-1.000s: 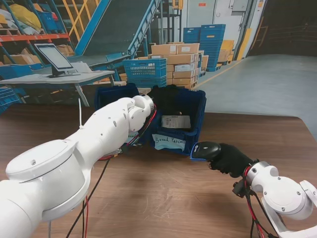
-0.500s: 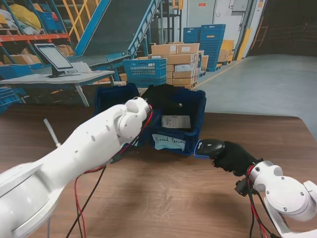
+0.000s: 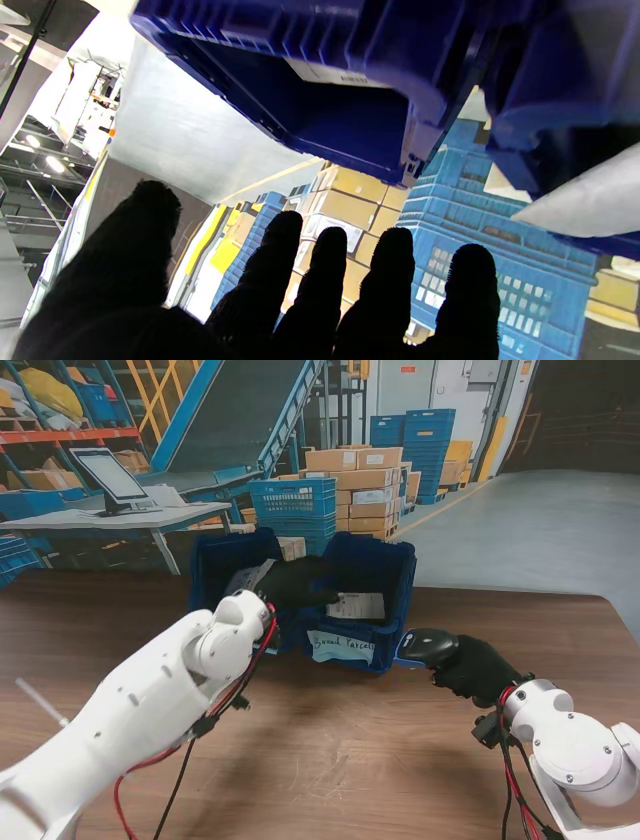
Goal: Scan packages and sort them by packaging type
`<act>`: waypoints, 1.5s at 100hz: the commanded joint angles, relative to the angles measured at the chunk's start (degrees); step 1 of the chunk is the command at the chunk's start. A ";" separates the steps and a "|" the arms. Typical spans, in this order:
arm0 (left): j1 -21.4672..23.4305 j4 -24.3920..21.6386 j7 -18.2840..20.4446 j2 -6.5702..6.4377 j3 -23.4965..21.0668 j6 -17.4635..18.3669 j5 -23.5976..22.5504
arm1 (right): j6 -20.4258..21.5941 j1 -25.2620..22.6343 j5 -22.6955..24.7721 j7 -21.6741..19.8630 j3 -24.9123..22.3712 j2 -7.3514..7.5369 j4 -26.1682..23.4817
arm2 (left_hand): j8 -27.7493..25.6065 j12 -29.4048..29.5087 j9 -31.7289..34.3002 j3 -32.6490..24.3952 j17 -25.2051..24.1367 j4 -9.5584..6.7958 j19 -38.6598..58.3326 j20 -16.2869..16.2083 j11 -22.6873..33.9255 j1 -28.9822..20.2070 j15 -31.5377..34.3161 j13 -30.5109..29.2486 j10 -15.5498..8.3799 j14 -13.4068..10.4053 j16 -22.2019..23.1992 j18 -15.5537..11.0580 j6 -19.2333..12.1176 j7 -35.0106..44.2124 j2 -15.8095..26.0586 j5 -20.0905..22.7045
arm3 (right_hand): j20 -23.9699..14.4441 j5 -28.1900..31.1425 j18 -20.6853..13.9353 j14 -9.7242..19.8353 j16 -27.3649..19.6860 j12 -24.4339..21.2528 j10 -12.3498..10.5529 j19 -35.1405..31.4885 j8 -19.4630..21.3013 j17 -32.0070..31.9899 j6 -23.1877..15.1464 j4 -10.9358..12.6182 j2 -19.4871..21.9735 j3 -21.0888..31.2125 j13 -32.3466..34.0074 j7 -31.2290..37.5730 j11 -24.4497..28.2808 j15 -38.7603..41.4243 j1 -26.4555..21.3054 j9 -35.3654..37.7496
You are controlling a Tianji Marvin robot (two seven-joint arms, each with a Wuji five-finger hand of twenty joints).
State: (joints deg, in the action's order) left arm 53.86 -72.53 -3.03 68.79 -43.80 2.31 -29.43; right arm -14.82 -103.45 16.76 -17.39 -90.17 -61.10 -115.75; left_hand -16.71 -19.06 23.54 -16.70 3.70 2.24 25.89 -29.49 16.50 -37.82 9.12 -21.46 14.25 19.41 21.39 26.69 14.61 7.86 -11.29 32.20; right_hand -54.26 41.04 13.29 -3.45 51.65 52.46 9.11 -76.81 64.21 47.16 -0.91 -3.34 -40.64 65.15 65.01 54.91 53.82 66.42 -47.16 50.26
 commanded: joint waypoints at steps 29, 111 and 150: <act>12.81 -10.57 0.74 -3.02 -6.62 1.85 -3.65 | -1.22 0.13 2.46 -0.66 0.71 -0.36 -0.18 | 0.45 0.77 -2.84 4.45 -1.88 -1.82 -3.09 1.62 -1.72 -2.59 -1.65 4.03 0.12 1.53 -1.29 -1.26 0.75 -1.58 3.39 -2.58 | -1.18 2.13 -0.08 0.20 1.05 0.45 0.56 -3.62 0.50 0.42 -3.99 1.48 4.29 6.37 1.24 -0.11 -0.55 1.53 -4.77 0.63; 29.63 -19.29 -0.67 -4.54 -16.62 6.56 -4.32 | -6.36 7.19 4.61 -1.61 4.26 -0.04 10.38 | 0.14 0.66 -3.39 7.56 -2.41 -2.47 -5.01 1.74 -2.04 -4.63 -1.98 4.94 0.38 1.71 -1.36 -1.23 1.24 -2.30 4.14 -2.53 | -0.88 1.88 -0.21 0.28 0.92 0.31 0.05 -3.17 0.53 0.34 -4.62 1.52 4.74 6.12 1.08 0.11 -0.54 1.13 -4.55 0.39; 32.54 -18.67 -1.28 -4.46 -19.18 8.76 -2.41 | -9.83 16.31 5.89 1.38 10.60 -0.72 20.21 | 0.05 0.57 -3.23 7.84 -2.37 -2.70 -5.93 1.60 -1.95 -5.16 -2.05 5.06 0.57 1.79 -1.30 -1.21 1.35 -2.28 4.07 -2.02 | -0.71 1.67 -0.27 0.49 0.80 0.08 -0.31 -3.03 0.20 0.48 -5.10 1.63 4.99 6.32 1.28 0.67 -0.20 0.95 -4.19 0.39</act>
State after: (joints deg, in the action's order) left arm 86.14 -91.69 -5.18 64.33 -63.01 10.37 -32.34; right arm -24.05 -88.41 21.96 -15.58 -80.14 -61.04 -96.15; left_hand -16.72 -18.96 22.25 -10.85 2.28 0.66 21.88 -28.36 15.25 -41.36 8.98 -18.75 14.43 20.04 20.79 26.57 15.14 6.37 -8.89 31.58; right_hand -54.26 41.04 13.30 -3.45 51.65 52.46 9.11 -76.81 64.23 47.16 -0.91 -3.34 -40.63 65.15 65.01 54.87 53.82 66.42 -47.17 50.26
